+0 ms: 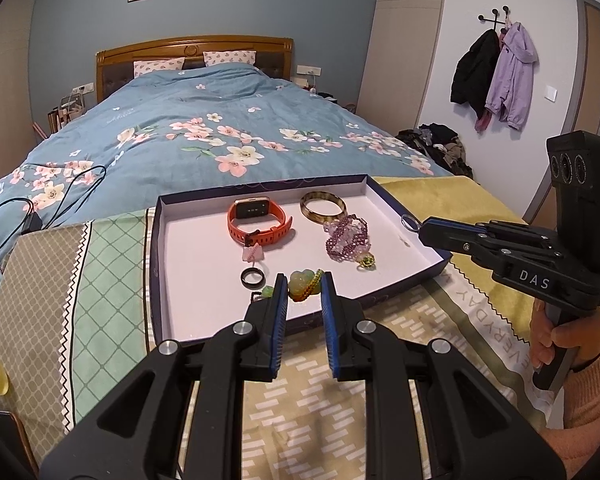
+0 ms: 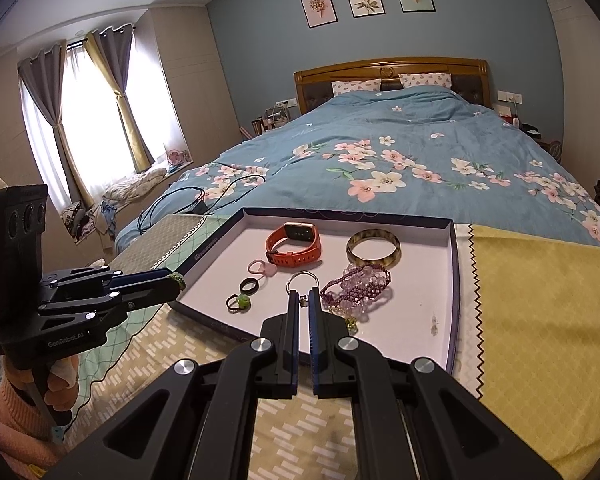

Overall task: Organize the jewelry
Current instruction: 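Carry the green-stone ring and silver ring over the box lid with both tools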

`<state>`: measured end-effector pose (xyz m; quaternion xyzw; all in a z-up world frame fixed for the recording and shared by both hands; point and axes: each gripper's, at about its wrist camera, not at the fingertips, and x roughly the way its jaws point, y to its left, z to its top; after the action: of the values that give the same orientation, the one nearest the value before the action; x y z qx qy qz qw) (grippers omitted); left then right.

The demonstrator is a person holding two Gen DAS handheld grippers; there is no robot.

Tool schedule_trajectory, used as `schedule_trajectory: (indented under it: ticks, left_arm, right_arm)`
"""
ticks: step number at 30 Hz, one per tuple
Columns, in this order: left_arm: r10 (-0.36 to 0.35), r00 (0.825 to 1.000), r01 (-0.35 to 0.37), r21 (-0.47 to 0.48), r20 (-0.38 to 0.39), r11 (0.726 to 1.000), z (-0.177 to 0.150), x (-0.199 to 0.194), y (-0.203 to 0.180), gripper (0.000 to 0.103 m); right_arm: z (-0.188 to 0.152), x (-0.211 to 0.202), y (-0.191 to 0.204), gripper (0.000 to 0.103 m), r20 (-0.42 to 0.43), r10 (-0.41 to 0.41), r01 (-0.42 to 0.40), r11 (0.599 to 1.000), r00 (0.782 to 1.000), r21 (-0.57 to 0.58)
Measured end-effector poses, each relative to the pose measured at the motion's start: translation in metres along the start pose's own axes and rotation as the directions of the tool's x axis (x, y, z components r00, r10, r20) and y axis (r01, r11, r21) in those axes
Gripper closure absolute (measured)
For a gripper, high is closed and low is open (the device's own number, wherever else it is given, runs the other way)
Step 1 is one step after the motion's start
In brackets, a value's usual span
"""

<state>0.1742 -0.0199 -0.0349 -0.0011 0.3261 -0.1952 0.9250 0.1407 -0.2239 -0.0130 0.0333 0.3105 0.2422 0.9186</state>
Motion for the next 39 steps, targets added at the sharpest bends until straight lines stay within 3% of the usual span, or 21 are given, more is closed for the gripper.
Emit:
schedule_trajectory:
  ticks: [39]
  left_arm:
    - [0.06, 0.998, -0.06, -0.003, -0.024, 0.998, 0.02, 0.034, 0.019, 0.086]
  right_arm:
    - [0.019, 0.035, -0.018, 0.1, -0.024, -0.009, 0.01, 1.0, 1.0, 0.026]
